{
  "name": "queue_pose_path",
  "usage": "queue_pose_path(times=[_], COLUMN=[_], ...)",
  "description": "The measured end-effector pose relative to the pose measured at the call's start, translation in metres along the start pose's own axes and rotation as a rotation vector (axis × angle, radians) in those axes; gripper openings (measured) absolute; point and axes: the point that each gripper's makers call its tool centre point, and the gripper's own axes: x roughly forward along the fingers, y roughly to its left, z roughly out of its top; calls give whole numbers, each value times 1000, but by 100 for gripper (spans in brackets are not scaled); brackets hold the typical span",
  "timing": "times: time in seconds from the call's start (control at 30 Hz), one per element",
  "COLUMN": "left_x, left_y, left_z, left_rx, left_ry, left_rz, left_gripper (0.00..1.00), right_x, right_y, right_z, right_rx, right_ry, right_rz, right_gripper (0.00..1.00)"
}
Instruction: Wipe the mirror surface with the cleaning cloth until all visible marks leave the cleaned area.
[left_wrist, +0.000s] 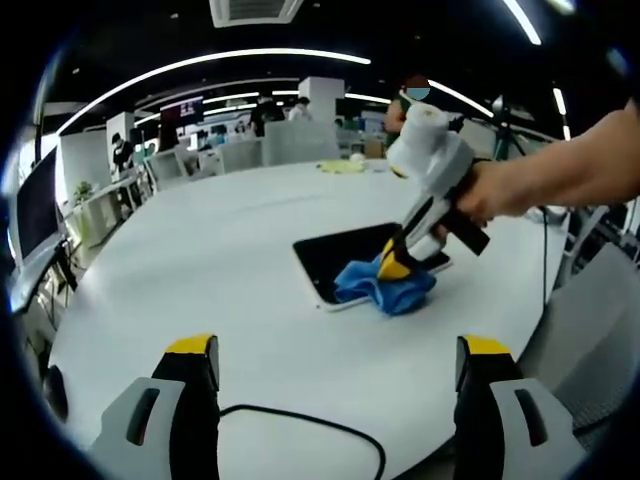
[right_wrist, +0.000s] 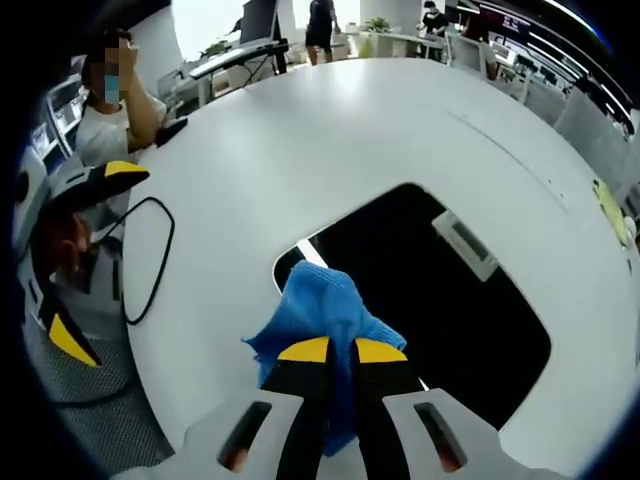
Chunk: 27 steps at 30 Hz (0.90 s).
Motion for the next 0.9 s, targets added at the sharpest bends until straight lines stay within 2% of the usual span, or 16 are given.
queue_pose_path(times=[0.5,0.9], left_x=[0,0], left_y=[-3,-1], left_z=[1,1], left_rx=[-2,-2], left_ry=[-4,-5], left_rz=[-12,-6], left_gripper=[99,99], right_x=[-8,-9], right_y=[-10,-12], right_z=[-15,-17], right_rx=[17,23], right_ry=[19,27], right_rz=[-3,-1], right_gripper=[3,3])
